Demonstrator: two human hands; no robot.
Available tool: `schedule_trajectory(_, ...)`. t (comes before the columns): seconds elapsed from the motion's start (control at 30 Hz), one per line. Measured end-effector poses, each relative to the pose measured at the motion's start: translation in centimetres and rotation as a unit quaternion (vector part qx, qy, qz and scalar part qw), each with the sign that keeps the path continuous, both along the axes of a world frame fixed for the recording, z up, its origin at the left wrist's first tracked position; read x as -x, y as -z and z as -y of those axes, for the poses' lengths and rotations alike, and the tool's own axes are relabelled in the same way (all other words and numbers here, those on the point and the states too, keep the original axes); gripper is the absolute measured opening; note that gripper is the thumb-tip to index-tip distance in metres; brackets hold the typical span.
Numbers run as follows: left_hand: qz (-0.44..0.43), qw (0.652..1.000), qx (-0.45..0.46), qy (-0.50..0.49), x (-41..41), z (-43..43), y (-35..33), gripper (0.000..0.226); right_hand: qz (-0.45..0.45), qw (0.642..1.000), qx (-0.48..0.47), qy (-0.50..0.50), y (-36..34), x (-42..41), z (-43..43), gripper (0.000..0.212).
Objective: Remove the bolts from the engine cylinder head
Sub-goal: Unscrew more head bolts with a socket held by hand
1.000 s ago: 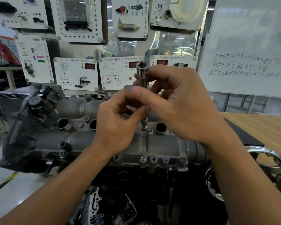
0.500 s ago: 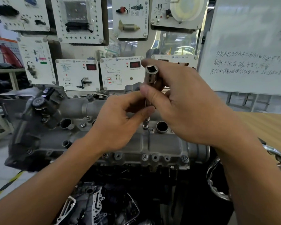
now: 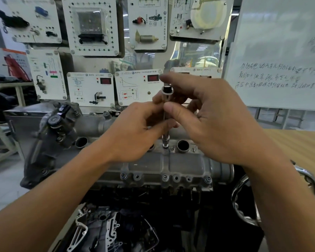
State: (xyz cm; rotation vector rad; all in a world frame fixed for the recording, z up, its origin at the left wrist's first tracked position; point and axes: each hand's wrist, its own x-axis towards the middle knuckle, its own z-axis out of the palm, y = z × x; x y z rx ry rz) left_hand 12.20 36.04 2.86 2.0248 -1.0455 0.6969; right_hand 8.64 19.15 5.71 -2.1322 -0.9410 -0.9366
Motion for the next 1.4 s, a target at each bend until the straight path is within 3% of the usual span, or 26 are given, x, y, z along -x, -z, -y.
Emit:
schedule_trajectory(0.03, 0.021, 1.000, 0.005, -0.006, 0.1, 0.1, -0.1, 0.009, -0.003, 1.000, 0.002, -0.005, 0.0, -0.1, 0.0, 0.044)
schedule_trajectory(0.13, 0.035, 0.997, 0.055, -0.042, 0.5, 1.0, -0.3, 0.038, 0.038, 0.996, -0.078, -0.012, 0.2, -0.2, -0.6, 0.029)
schedule_trajectory(0.23, 0.032, 0.991, 0.095, -0.090, 0.5, 2.1, -0.1, 0.026, 0.097, 0.980, -0.176, -0.003, 0.4, -0.1, -1.5, 0.021)
schedule_trajectory(0.33, 0.026, 0.992, 0.088, -0.090, 0.3, 2.0, -0.2, 0.023, 0.083, 0.972, -0.221, -0.017, 0.6, 0.0, -1.9, 0.026)
schedule_trajectory(0.4, -0.012, 0.999, 0.044, -0.027, 0.3, 1.5, -0.4, 0.010, 0.067, 0.978, -0.197, -0.027, 0.5, 0.0, -1.5, 0.033)
schedule_trajectory(0.47, -0.022, 1.000, -0.002, 0.000, 0.3, 0.6, -0.3, 0.016, 0.058, 0.989, -0.131, -0.030, 0.1, 0.0, -0.6, 0.036)
schedule_trajectory(0.6, 0.038, 0.998, 0.034, -0.031, 0.5, 0.6, 0.4, 0.017, 0.030, 0.999, -0.017, -0.034, -0.4, 0.2, 0.5, 0.033)
schedule_trajectory(0.67, 0.060, 0.994, 0.072, -0.057, 0.6, 1.1, 0.6, 0.010, 0.044, 0.998, -0.035, -0.026, -0.4, 0.4, 0.3, 0.025)
schedule_trajectory(0.73, 0.065, 0.990, 0.097, -0.082, 0.9, 1.6, 0.3, 0.018, 0.083, 0.993, -0.084, -0.006, -0.4, 0.7, -0.2, 0.019)
schedule_trajectory(0.93, 0.041, 0.995, 0.042, -0.084, 0.8, 2.6, -0.1, 0.012, 0.095, 0.977, -0.189, -0.002, 0.3, 0.7, -1.0, 0.035)
schedule_trajectory(1.07, -0.039, 0.999, -0.034, -0.007, 0.6, 1.3, -0.2, 0.012, 0.090, 0.984, -0.149, -0.044, 0.4, 0.0, -0.5, 0.043)
schedule_trajectory(1.23, 0.002, 1.000, 0.012, -0.024, 0.4, 0.9, 0.1, 0.016, 0.019, 0.991, -0.070, -0.115, 0.3, -0.1, 0.1, 0.053)
schedule_trajectory(1.3, 0.015, 0.997, 0.055, -0.060, 0.2, 1.0, 0.3, 0.012, 0.019, 0.987, -0.101, -0.125, 0.3, -0.2, 0.0, 0.043)
schedule_trajectory(1.4, 0.021, 0.994, 0.083, -0.075, -0.1, 1.0, 0.2, 0.023, 0.083, 0.984, -0.145, -0.060, 0.4, -0.4, -0.4, 0.022)
